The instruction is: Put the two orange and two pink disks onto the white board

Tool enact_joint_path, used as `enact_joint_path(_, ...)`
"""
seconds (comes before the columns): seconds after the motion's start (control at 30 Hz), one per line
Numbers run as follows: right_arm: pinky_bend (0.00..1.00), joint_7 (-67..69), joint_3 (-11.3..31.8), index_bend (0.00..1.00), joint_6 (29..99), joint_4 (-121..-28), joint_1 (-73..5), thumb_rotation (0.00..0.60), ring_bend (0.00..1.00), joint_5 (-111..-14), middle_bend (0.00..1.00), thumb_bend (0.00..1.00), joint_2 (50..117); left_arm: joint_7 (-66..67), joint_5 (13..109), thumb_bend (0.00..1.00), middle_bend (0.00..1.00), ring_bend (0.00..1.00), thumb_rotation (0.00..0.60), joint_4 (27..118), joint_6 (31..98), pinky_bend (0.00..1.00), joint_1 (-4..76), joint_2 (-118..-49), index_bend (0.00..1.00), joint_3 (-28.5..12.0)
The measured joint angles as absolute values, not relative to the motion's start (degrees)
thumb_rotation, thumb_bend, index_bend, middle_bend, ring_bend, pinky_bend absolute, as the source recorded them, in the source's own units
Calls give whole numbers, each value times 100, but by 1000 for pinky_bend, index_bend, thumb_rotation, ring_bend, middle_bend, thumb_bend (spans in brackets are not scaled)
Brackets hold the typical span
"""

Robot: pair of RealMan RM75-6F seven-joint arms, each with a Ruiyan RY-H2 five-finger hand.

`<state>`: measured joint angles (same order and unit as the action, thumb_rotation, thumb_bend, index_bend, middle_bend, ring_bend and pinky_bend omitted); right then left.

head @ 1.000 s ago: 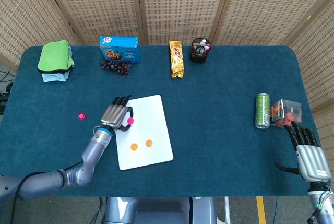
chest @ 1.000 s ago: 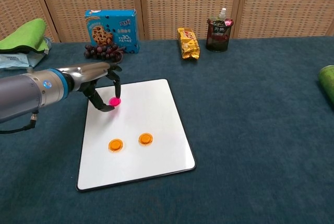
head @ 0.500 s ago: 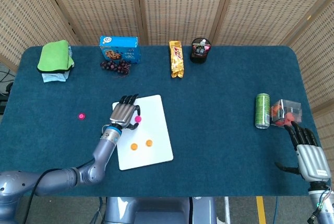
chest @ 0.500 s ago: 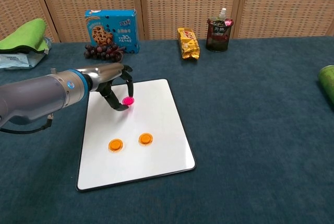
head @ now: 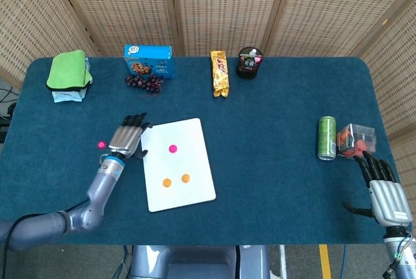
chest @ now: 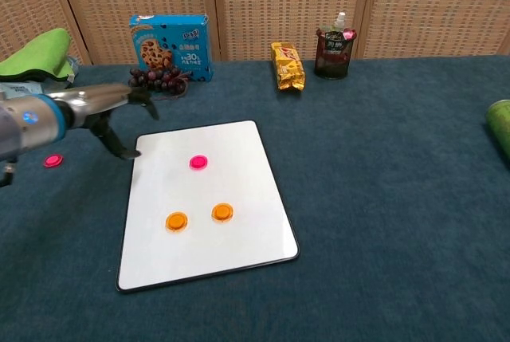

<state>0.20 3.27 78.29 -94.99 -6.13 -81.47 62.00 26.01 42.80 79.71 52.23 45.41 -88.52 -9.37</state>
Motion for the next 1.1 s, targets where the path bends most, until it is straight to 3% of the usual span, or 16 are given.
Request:
enact_joint_path(0.13, 0, -26, 324, 0, 7850, -9506, -610, 600, 0, -8162, 0, 28, 6211, 2059, 4645, 314, 0, 0, 600, 7846, 5239, 0, 4122, -8559, 376, -727)
enact_joint_path(0.57, 0, -116, 333, 0, 7870, -9542, -602, 600, 0, -8129, 0, 28, 6232, 158, 5678, 322, 0, 0, 600, 6235, 4801, 0, 3486, -8490, 381, -528)
enact_joint_path(1.1, 0, -82, 333, 0, 7832, -9557, -608, 600, 0, -8099, 0, 28, 6215, 128, 5851, 324, 0, 0, 600, 5570, 4377, 0, 3523, -8932, 385, -708)
